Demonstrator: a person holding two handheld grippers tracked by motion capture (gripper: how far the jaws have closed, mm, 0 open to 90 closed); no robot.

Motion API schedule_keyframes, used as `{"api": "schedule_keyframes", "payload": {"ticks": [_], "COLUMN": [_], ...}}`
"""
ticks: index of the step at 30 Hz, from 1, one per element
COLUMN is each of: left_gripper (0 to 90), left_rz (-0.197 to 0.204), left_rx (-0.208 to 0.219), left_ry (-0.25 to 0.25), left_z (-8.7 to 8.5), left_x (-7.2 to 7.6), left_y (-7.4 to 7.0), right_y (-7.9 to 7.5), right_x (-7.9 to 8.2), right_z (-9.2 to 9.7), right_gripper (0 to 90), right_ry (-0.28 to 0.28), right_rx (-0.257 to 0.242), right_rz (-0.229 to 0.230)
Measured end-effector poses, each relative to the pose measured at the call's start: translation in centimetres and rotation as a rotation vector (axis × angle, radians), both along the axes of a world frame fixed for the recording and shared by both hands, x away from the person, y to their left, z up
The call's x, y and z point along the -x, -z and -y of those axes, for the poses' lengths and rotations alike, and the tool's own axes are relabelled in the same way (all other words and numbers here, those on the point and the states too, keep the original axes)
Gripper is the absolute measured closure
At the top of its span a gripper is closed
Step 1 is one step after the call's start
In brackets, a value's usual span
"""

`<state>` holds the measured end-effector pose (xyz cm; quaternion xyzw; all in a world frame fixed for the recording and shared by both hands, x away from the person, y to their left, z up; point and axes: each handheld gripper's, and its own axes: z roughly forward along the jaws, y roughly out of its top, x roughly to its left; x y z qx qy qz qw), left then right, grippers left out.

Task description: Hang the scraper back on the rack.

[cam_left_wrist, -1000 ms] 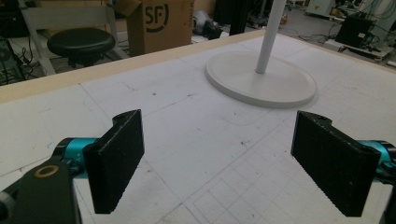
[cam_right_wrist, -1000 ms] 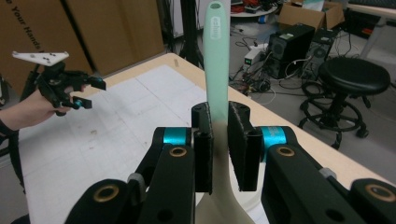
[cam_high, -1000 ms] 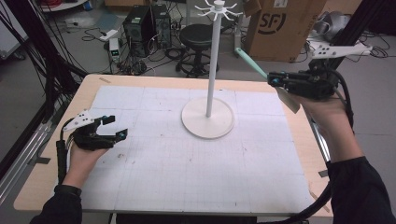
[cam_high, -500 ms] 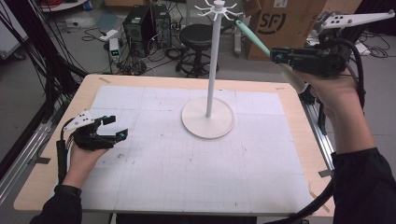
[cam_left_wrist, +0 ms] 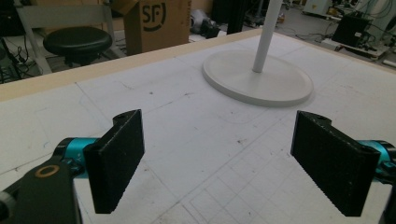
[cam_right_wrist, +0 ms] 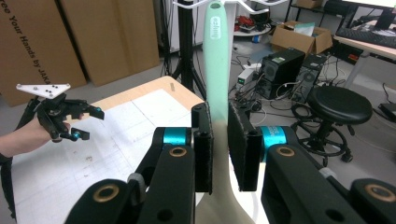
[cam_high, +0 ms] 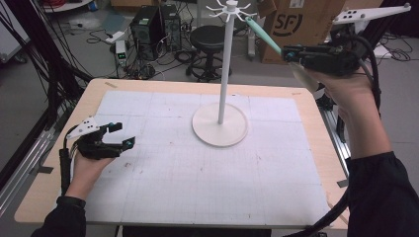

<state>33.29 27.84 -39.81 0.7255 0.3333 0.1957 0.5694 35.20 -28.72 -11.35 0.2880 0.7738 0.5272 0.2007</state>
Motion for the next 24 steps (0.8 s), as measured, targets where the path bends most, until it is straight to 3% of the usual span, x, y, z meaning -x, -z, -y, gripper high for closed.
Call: {"api": "schedule_keyframes", "payload": {"ticks": [24], "left_gripper": [18.2], "left_rz": [0.000], "left_rx": [-0.004], "left_ry": [0.006], "left_z": [0.03], "left_x": [0.01], "left_y": [0.01], "right_y": [0.92], "right_x": [-0.93], "right_z": [-0.87], "right_gripper": [80.4], "right_ry": [0.014], "right_rx": [0.045], "right_rz": [-0.008]}}
